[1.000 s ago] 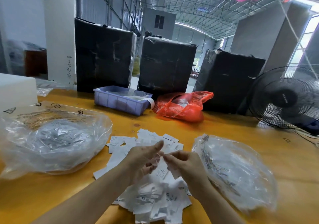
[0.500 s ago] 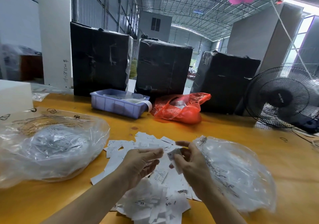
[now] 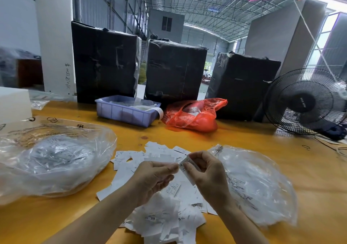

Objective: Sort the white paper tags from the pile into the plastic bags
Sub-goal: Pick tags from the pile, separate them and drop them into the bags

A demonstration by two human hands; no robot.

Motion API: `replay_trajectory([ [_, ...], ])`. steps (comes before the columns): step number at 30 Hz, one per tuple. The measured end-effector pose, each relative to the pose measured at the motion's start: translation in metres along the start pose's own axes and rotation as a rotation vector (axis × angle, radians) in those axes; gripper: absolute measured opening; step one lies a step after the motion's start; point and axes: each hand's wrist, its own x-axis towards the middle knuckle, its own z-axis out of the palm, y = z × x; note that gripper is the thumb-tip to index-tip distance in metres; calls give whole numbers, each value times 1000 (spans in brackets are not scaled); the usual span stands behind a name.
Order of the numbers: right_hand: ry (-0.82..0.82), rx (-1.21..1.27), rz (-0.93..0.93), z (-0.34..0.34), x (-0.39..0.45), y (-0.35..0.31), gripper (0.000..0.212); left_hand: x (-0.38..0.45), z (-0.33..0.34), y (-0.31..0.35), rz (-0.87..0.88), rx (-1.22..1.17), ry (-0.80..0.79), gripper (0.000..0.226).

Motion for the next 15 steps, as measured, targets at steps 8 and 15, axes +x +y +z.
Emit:
replay_trajectory([
  [8,40,26,-12,-4,1,-2,21,1,0,0,9,24,29,6],
  [15,11,-48,-44,-2,0,-3,22,1,2,-1,17,42,20,8],
])
